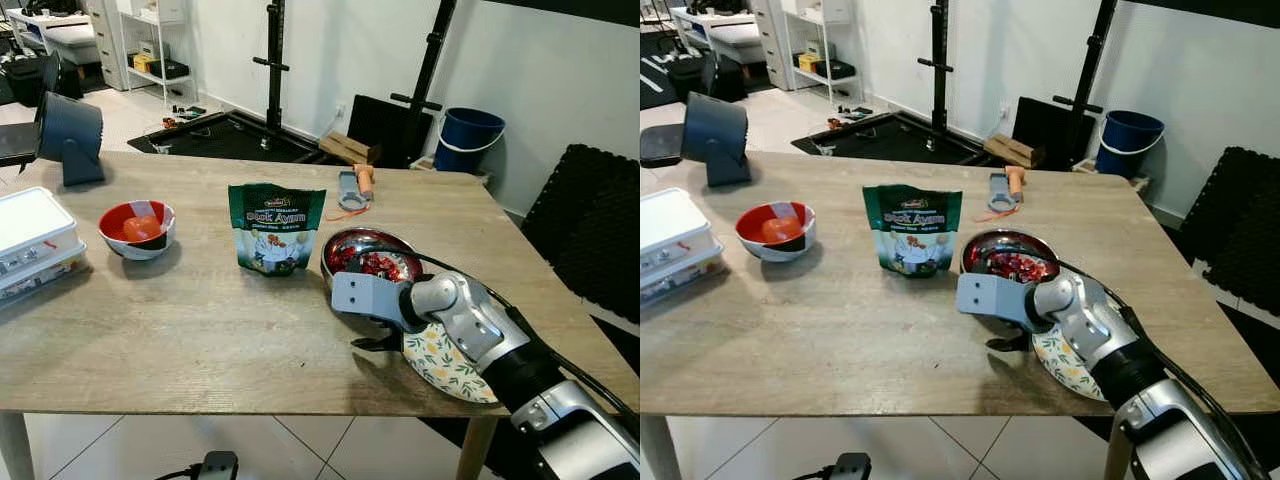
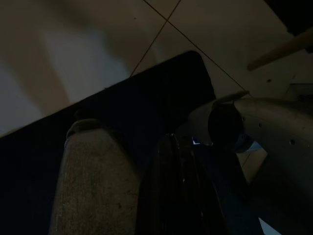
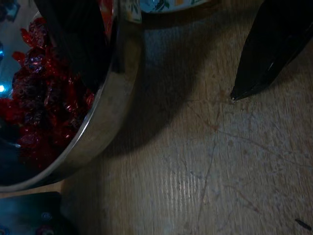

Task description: Restocking fridge

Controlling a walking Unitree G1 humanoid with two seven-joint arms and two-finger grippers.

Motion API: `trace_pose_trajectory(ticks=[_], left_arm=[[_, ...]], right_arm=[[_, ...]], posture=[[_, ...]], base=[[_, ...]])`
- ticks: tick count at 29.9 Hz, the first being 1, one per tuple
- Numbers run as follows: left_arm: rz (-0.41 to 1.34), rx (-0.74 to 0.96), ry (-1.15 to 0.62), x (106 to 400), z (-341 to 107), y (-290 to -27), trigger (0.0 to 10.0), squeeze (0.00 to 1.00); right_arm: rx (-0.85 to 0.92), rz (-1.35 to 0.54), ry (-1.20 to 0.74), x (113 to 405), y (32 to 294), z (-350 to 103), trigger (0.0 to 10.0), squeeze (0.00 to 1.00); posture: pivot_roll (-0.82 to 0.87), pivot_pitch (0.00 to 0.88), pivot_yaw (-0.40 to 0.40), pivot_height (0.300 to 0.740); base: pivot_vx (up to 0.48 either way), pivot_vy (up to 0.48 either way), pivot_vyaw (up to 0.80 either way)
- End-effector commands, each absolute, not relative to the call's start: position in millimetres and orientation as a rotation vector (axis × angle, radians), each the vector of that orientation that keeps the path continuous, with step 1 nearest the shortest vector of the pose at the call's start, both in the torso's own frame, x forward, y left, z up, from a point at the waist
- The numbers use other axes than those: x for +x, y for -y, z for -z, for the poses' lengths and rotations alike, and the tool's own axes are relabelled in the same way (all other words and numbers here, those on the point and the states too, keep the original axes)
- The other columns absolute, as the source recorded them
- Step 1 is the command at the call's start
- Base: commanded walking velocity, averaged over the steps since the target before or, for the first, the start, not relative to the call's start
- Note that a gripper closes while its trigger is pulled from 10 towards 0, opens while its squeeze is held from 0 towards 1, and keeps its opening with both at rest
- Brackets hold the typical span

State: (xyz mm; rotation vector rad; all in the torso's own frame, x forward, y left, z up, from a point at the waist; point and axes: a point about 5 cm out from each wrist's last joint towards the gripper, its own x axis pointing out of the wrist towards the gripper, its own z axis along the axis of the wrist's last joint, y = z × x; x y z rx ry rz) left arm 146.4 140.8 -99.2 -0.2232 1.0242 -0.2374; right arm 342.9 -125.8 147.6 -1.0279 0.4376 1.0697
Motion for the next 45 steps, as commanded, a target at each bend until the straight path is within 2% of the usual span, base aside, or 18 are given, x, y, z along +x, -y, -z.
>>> trace_pose_trajectory(ticks=[1, 9, 10, 11, 12, 13, 26, 39, 45], left_arm=[[0.243, -0.247, -1.045, 140.2, 101.6, -131.7, 10.0, 0.0], [0.243, -0.253, -1.046, 139.2, 101.9, -130.6, 10.0, 0.0], [0.243, -0.252, -1.046, 138.9, 102.0, -130.4, 10.0, 0.0], [0.243, -0.252, -1.046, 138.9, 102.0, -130.4, 10.0, 0.0], [0.243, -0.252, -1.046, 138.9, 102.0, -130.5, 10.0, 0.0], [0.243, -0.252, -1.045, 139.0, 102.0, -130.7, 10.0, 0.0], [0.241, -0.254, -1.039, 141.0, 101.3, -131.5, 10.0, 0.0], [0.235, -0.261, -1.042, 139.5, 101.8, -132.0, 10.0, 0.0], [0.226, -0.234, -1.052, 137.6, 102.8, -135.4, 10.0, 0.0]], right_arm=[[-1.053, -1.065, -0.467, 344.6, 127.6, -146.5, 10.0, 0.0], [-1.109, -1.023, -0.509, 349.7, 134.0, -143.9, 10.0, 0.0], [-1.11, -1.019, -0.514, 350.3, 135.2, -143.3, 7.5, 0.0], [-1.104, -1.016, -0.513, 350.9, 135.4, -143.2, 0.7, 0.0], [-1.099, -1.014, -0.511, 351.2, 135.4, -143.2, 0.7, 0.0], [-1.099, -1.012, -0.51, 351.5, 135.4, -143.3, 0.0, 0.0], [-1.073, -1.041, -0.491, 349.6, 131.7, -145.4, 0.0, 0.0], [-1.048, -1.119, -0.376, 345.3, 125.6, -158.0, 0.0, 0.0], [-1.022, -1.233, -0.296, 328.7, 131.1, -168.0, 0.0, 0.0]], posture=[[-0.06, 0.0, -0.107, 0.74], [-0.06, 0.0, -0.11, 0.74], [-0.06, 0.0, -0.109, 0.74], [-0.06, 0.0, -0.108, 0.74], [-0.06, 0.0, -0.108, 0.74], [-0.06, 0.0, -0.108, 0.74], [-0.06, 0.0, -0.106, 0.74], [-0.05, 0.0, -0.104, 0.74], [-0.05, 0.0, -0.095, 0.74]], base=[[0.0, 0.0, 0.0], [0.0, 0.0, 0.0], [0.0, 0.0, 0.0], [0.0, 0.0, 0.0], [0.0, 0.0, 0.0], [0.0, 0.0, 0.0], [0.0, 0.0, 0.0], [0.0, 0.0, 0.0], [0.0, 0.0, 0.0]])
